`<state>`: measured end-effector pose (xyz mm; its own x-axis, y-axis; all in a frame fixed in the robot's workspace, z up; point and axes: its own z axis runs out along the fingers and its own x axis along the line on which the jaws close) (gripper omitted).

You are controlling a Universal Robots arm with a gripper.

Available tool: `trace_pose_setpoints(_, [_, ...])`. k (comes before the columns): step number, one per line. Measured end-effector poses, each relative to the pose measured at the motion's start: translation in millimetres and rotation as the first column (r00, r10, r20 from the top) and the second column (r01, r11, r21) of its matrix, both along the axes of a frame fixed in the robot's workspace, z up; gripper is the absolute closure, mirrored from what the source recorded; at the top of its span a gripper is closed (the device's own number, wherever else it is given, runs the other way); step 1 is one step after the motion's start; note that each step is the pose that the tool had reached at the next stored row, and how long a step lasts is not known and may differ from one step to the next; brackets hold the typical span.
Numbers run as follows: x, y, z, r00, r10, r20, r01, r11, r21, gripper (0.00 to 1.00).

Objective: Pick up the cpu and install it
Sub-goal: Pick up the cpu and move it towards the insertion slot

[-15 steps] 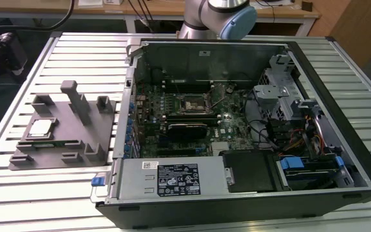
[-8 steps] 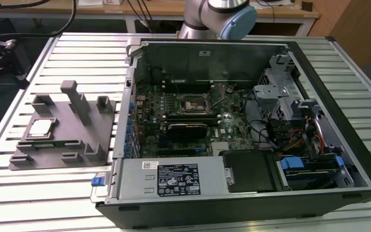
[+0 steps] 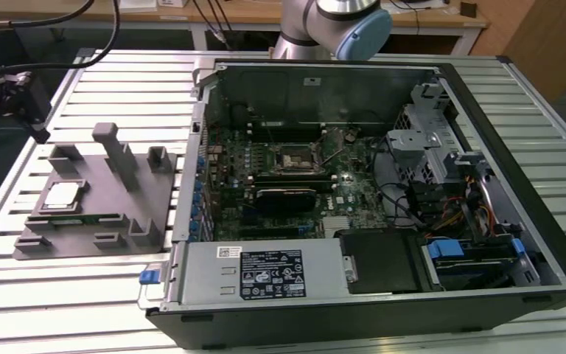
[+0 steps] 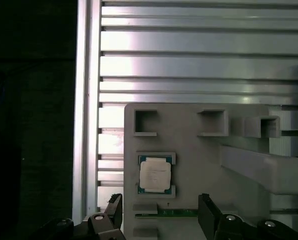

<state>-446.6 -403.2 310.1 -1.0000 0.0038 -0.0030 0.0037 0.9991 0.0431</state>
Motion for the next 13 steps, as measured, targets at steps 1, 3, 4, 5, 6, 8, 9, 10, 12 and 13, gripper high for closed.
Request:
trace_pose_setpoints(1, [0.0, 0.0, -1.8, 1.0000, 0.000, -0.0011, 0.000, 1.0000, 0.0000, 0.29])
trace_pose_setpoints(3, [-0.1, -0.1, -5.3, 1.0000, 0.000, -0.0034, 0.000, 1.0000, -0.0001, 0.29])
trace_pose_setpoints(4, [-0.1, -0.1, -7.1, 1.0000, 0.000, -0.0044, 0.000, 1.0000, -0.0001, 0.29])
trace_pose_setpoints(5, [-0.1, -0.2, -9.0, 1.0000, 0.001, -0.0052, -0.001, 1.0000, 0.0000, 0.29])
trace_pose_setpoints(6, [-0.2, -0.4, -10.7, 1.0000, 0.004, -0.0054, -0.004, 1.0000, 0.0000, 0.29])
trace_pose_setpoints(8, [-0.3, -0.5, -14.3, 0.9999, 0.009, -0.0056, -0.009, 1.0000, 0.0000, 0.29])
trace_pose_setpoints(9, [-0.3, -0.5, -15.9, 0.9999, 0.010, -0.0057, -0.010, 0.9999, -0.0001, 0.29])
trace_pose_setpoints(10, [-0.3, -0.7, -17.3, 0.9999, 0.011, -0.0056, -0.011, 0.9999, -0.0001, 0.29])
trace_pose_setpoints(12, [-0.3, -0.9, -18.5, 0.9999, 0.011, -0.0056, -0.011, 0.9999, 0.0000, 0.29])
trace_pose_setpoints(13, [-0.3, -1.0, -19.2, 0.9999, 0.011, -0.0056, -0.011, 0.9999, 0.0000, 0.29])
